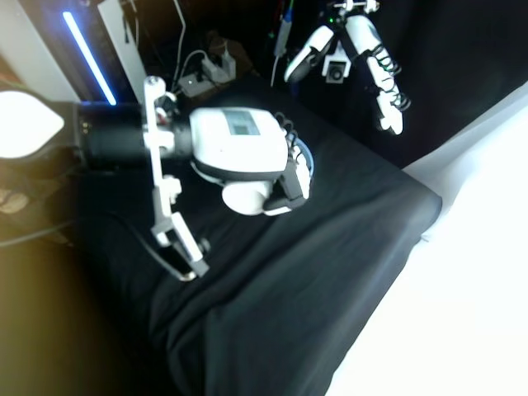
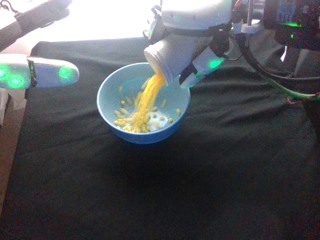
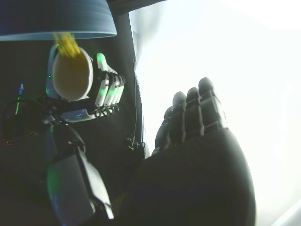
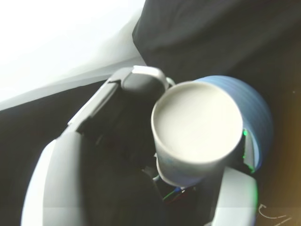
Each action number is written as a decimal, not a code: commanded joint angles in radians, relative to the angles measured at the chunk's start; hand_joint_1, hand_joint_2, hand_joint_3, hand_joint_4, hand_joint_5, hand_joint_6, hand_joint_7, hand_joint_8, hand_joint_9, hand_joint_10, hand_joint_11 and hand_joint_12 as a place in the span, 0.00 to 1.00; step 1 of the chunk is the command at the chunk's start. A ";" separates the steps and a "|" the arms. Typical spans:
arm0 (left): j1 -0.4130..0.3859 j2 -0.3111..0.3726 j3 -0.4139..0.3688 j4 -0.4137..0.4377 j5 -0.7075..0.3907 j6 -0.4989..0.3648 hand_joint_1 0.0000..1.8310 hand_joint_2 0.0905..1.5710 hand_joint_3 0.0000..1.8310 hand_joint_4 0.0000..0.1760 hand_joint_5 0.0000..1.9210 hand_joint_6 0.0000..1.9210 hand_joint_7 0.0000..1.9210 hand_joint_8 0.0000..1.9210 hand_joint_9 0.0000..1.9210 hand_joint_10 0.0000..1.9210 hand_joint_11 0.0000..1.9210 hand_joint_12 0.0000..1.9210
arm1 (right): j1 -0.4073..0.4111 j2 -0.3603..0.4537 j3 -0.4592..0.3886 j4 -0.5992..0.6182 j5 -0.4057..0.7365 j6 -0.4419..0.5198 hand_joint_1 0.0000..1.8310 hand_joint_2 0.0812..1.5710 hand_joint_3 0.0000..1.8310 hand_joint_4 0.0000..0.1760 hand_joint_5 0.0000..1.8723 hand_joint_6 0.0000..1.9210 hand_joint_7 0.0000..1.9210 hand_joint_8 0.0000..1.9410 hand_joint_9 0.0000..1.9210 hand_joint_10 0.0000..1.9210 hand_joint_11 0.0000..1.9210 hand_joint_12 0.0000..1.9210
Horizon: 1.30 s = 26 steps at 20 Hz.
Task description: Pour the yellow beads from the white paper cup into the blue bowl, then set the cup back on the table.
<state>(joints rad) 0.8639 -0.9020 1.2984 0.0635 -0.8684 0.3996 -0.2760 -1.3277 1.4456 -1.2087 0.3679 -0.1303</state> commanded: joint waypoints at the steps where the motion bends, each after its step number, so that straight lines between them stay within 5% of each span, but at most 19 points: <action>1: -0.014 -0.004 0.005 -0.028 -0.113 -0.010 0.27 0.50 0.00 0.00 0.00 0.00 0.06 0.00 0.04 0.00 0.04 0.07 | 0.024 -0.002 -0.008 0.011 0.032 -0.006 0.66 0.67 0.00 0.00 0.57 0.42 0.52 0.64 0.57 0.85 0.57 0.93; 2: -0.014 -0.004 0.005 -0.028 -0.112 -0.010 0.27 0.50 0.00 0.00 0.00 0.00 0.05 0.00 0.03 0.00 0.05 0.07 | 0.031 -0.002 -0.014 -0.009 0.025 -0.006 0.68 0.69 0.00 0.00 0.53 0.48 0.51 0.56 0.51 0.85 0.52 0.94; 4: -0.014 -0.004 0.005 -0.028 -0.113 -0.010 0.26 0.49 0.00 0.00 0.00 0.00 0.03 0.00 0.03 0.00 0.04 0.08 | 0.042 -0.002 -0.024 -0.040 0.016 -0.006 0.69 0.71 0.00 0.00 0.60 0.28 0.43 0.72 0.42 0.69 0.41 0.88; 5: -0.014 -0.004 0.005 -0.028 -0.112 -0.010 0.26 0.48 0.00 0.00 0.00 0.00 0.04 0.00 0.04 0.00 0.04 0.08 | 0.045 -0.002 -0.028 -0.051 0.013 -0.006 0.67 0.74 0.00 0.00 0.56 0.40 0.34 0.76 0.31 0.62 0.29 0.88; 7: -0.014 -0.004 0.005 -0.028 -0.112 -0.010 0.26 0.48 0.00 0.00 0.00 0.00 0.06 0.01 0.04 0.00 0.04 0.08 | 0.047 -0.002 -0.028 -0.051 0.012 -0.006 0.65 0.68 0.00 0.00 0.56 0.44 0.34 0.18 0.28 0.46 0.23 0.82; 8: -0.014 -0.004 0.005 -0.028 -0.111 -0.010 0.26 0.48 0.00 0.00 0.00 0.00 0.05 0.00 0.04 0.00 0.04 0.08 | 0.047 -0.002 -0.028 -0.052 0.011 -0.006 0.64 0.69 0.00 0.00 0.54 0.48 0.37 0.09 0.25 0.40 0.18 0.82; 9: -0.014 -0.004 0.005 -0.028 -0.111 -0.010 0.27 0.47 0.00 0.00 0.00 0.00 0.04 0.00 0.04 0.00 0.04 0.08 | 0.047 -0.002 -0.028 -0.054 0.009 -0.006 0.66 0.74 0.00 0.00 0.54 0.49 0.34 0.59 0.34 0.41 0.25 0.81; 10: -0.014 -0.004 0.005 -0.028 -0.111 -0.010 0.27 0.47 0.00 0.02 0.00 0.00 0.05 0.00 0.04 0.00 0.05 0.08 | 0.047 -0.002 -0.028 -0.055 0.008 -0.006 0.65 0.69 0.00 0.00 0.54 0.47 0.34 0.30 0.35 0.38 0.25 0.78; 11: -0.014 -0.004 0.005 -0.028 -0.111 -0.010 0.27 0.47 0.00 0.04 0.00 0.00 0.04 0.00 0.04 0.00 0.05 0.08 | 0.047 -0.002 -0.028 -0.056 0.007 -0.006 0.67 0.72 0.00 0.00 0.49 0.54 0.44 0.53 0.35 0.37 0.25 0.77; 12: -0.014 -0.004 0.005 -0.028 -0.111 -0.010 0.27 0.48 0.00 0.02 0.00 0.00 0.04 0.00 0.04 0.00 0.04 0.08 | 0.047 -0.002 -0.028 -0.057 0.007 -0.006 0.66 0.75 0.00 0.00 0.51 0.53 0.33 0.70 0.32 0.35 0.22 0.77; 13: -0.014 -0.004 0.005 -0.028 -0.111 -0.011 0.27 0.48 0.00 0.00 0.00 0.00 0.05 0.00 0.04 0.00 0.04 0.08 | 0.047 -0.002 -0.028 -0.057 0.007 -0.006 0.67 0.74 0.00 0.00 0.47 0.57 0.42 0.64 0.33 0.35 0.21 0.78; 15: -0.014 -0.004 0.005 -0.028 -0.111 -0.013 0.27 0.48 0.00 0.04 0.00 0.00 0.04 0.00 0.04 0.00 0.04 0.08 | 0.047 -0.002 -0.030 -0.050 0.007 -0.006 0.65 0.67 0.00 0.00 0.57 0.42 0.38 0.14 0.31 0.27 0.18 0.71; 16: -0.014 -0.004 0.005 -0.028 -0.111 -0.013 0.27 0.48 0.00 0.00 0.00 0.00 0.04 0.00 0.04 0.00 0.04 0.08 | 0.047 -0.001 -0.027 -0.022 0.007 -0.006 0.67 0.71 0.00 0.00 0.60 0.35 0.37 0.60 0.38 0.44 0.29 0.79; 17: -0.014 -0.004 0.005 -0.028 -0.111 -0.013 0.27 0.48 0.00 0.00 0.00 0.00 0.04 0.00 0.04 0.00 0.04 0.08 | 0.047 -0.001 -0.023 0.015 0.007 -0.006 0.68 0.72 0.00 0.00 0.59 0.42 0.38 0.63 0.41 0.38 0.30 0.75; 20: -0.014 -0.004 0.005 -0.028 -0.111 -0.014 0.26 0.48 0.00 0.00 0.00 0.00 0.06 0.01 0.04 0.00 0.03 0.08 | 0.047 0.016 -0.009 0.112 0.019 -0.006 0.69 0.68 0.00 0.00 0.59 0.34 0.53 0.56 0.55 0.39 0.45 0.72; 22: -0.014 -0.007 0.005 -0.028 -0.110 -0.014 0.28 0.49 0.00 0.00 0.01 0.00 0.05 0.00 0.04 0.00 0.04 0.09 | 0.047 0.034 0.002 0.195 0.047 -0.006 0.69 0.69 0.00 0.00 0.54 0.33 0.52 0.63 0.58 0.69 0.54 0.87; 23: -0.014 -0.007 0.005 -0.028 -0.110 -0.015 0.29 0.49 0.00 0.02 0.01 0.00 0.07 0.01 0.04 0.00 0.04 0.08 | 0.046 0.046 0.004 0.229 0.060 -0.006 0.70 0.68 0.00 0.00 0.55 0.31 0.55 0.59 0.61 0.64 0.57 0.84; 24: -0.014 -0.007 0.005 -0.028 -0.110 -0.019 0.29 0.49 0.00 0.00 0.00 0.00 0.08 0.01 0.04 0.00 0.03 0.08 | 0.046 0.073 0.004 0.287 0.080 -0.006 0.71 0.65 0.00 0.00 0.56 0.35 0.63 0.42 0.67 0.32 0.56 0.62; 26: -0.014 -0.007 0.005 -0.028 -0.110 -0.020 0.29 0.49 0.00 0.03 0.01 0.00 0.09 0.01 0.05 0.00 0.03 0.08 | 0.044 0.096 0.006 0.351 0.106 -0.006 0.71 0.65 0.00 0.00 0.55 0.38 0.65 0.37 0.70 0.23 0.60 0.58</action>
<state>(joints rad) 0.8619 -0.9081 1.2984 0.0681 -0.8619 0.3893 -0.2497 -1.2221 1.4509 -0.8684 0.3939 -0.1333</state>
